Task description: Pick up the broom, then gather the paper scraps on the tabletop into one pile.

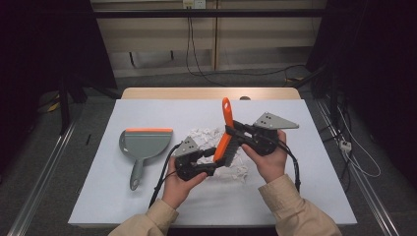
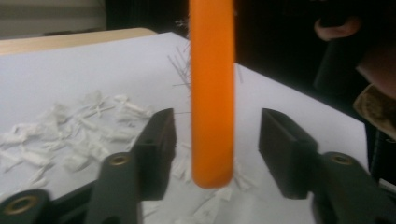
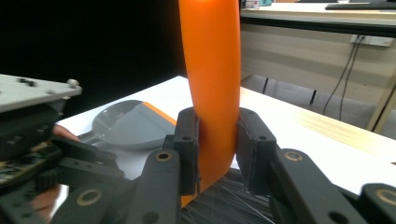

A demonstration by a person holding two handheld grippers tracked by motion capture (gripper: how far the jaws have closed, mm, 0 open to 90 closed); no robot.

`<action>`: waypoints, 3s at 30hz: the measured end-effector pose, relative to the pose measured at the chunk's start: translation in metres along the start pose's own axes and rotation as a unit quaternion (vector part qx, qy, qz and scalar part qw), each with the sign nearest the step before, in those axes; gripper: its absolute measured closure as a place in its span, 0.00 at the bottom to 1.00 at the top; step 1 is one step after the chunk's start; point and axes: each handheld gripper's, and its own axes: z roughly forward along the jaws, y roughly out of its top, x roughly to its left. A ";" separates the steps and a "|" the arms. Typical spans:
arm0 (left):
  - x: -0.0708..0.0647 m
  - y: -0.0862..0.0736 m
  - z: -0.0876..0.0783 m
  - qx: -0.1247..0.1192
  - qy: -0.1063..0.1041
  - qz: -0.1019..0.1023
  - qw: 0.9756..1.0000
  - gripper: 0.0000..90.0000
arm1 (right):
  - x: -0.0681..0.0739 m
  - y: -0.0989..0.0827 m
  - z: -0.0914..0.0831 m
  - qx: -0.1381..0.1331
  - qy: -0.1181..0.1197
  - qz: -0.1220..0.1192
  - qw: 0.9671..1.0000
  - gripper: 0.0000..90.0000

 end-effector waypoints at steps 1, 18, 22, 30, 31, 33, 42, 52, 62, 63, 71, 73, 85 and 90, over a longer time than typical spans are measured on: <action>0.000 -0.001 0.000 0.003 -0.003 -0.003 1.000 0.66 | 0.002 0.001 0.001 0.001 0.002 -0.001 1.000 0.80; 0.008 0.003 -0.030 -0.082 0.110 -0.046 0.989 0.79 | 0.026 0.005 0.008 0.002 -0.017 0.058 0.998 0.58; -0.001 0.003 -0.026 -0.086 0.132 -0.026 0.987 0.79 | 0.034 0.000 0.021 0.004 -0.014 0.094 0.995 0.55; -0.008 0.001 -0.024 -0.083 0.150 -0.002 0.985 0.77 | 0.046 -0.006 0.047 0.020 -0.047 0.154 0.987 0.49; -0.009 0.002 -0.024 -0.086 0.153 0.003 0.984 0.77 | 0.046 -0.006 0.047 0.020 -0.047 0.154 0.987 0.49; -0.012 0.004 -0.024 -0.088 0.160 0.011 0.983 0.77 | 0.048 -0.007 0.052 0.028 -0.059 0.169 0.983 0.47; -0.017 0.004 -0.021 -0.083 0.187 0.040 0.978 0.72 | 0.047 -0.008 0.057 0.048 -0.043 0.227 0.972 0.64; -0.008 0.002 -0.027 -0.086 0.156 0.023 0.984 0.69 | 0.023 -0.006 0.050 0.048 -0.036 0.207 0.977 0.79; 0.014 0.001 -0.045 -0.070 0.149 0.010 0.986 0.37 | -0.015 -0.007 0.022 0.081 -0.037 0.149 0.985 0.79; 0.017 0.001 -0.048 -0.069 0.147 0.012 0.987 0.34 | -0.019 -0.008 0.020 0.084 -0.038 0.146 0.985 0.79; 0.027 0.004 -0.067 -0.072 0.141 0.013 0.987 0.18 | -0.034 -0.013 0.010 0.090 -0.047 0.139 0.985 0.79; 0.030 0.004 -0.072 -0.072 0.133 0.014 0.988 0.15 | -0.036 -0.014 0.009 0.092 -0.047 0.138 0.985 0.79; 0.044 -0.010 -0.115 -0.071 0.134 0.011 0.988 0.07 | -0.059 -0.022 -0.006 0.115 -0.073 0.134 0.982 0.79; 0.049 -0.017 -0.131 -0.071 0.144 0.007 0.987 0.07 | -0.067 -0.023 -0.011 0.123 -0.081 0.131 0.980 0.79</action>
